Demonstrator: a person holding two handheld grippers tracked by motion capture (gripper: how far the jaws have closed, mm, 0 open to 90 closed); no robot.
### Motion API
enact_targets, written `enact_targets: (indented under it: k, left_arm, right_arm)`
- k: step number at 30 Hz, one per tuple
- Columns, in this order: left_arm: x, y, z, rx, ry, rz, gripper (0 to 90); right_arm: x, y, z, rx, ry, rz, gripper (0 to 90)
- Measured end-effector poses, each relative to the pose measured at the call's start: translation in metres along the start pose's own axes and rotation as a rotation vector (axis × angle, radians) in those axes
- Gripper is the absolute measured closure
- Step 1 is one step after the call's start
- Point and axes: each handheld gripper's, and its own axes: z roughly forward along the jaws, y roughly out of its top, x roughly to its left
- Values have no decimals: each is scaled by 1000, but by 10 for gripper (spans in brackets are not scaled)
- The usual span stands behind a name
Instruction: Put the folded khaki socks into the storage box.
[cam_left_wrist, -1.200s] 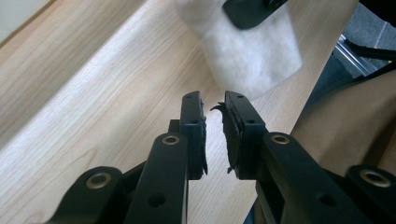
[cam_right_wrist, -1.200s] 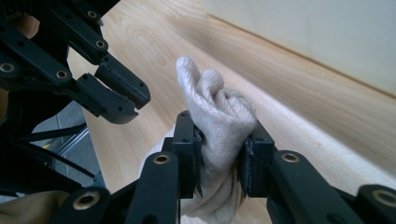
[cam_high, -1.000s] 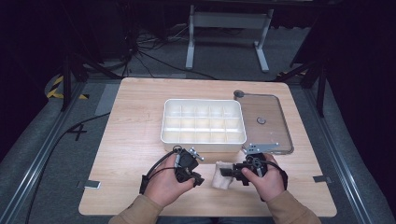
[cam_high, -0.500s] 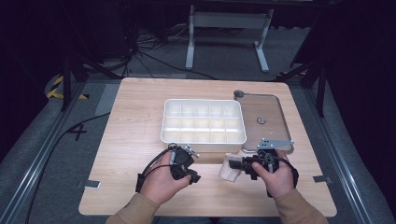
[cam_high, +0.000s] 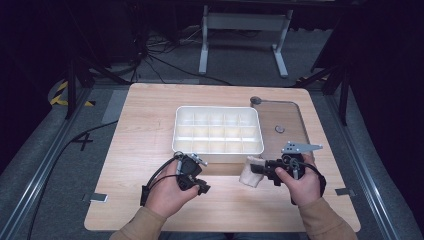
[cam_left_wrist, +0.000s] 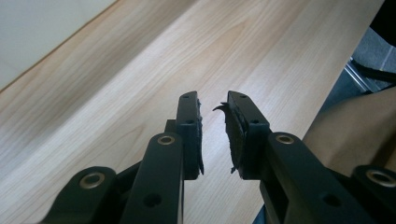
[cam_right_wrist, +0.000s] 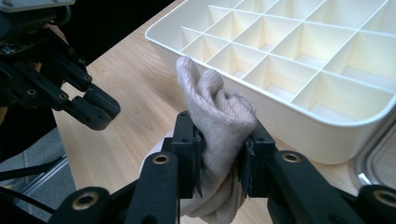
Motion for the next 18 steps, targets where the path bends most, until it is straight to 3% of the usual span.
enact_targets:
  k: [6, 18]
  left_arm:
    - [6, -6, -9, -20, 13, -15, 755]
    - [15, -24, -25, -48, 37, -82, 754]
  right_arm:
    - [-7, 17, -7, 26, -42, -35, 718]
    - [-16, 50, -16, 81, -123, -124, 717]
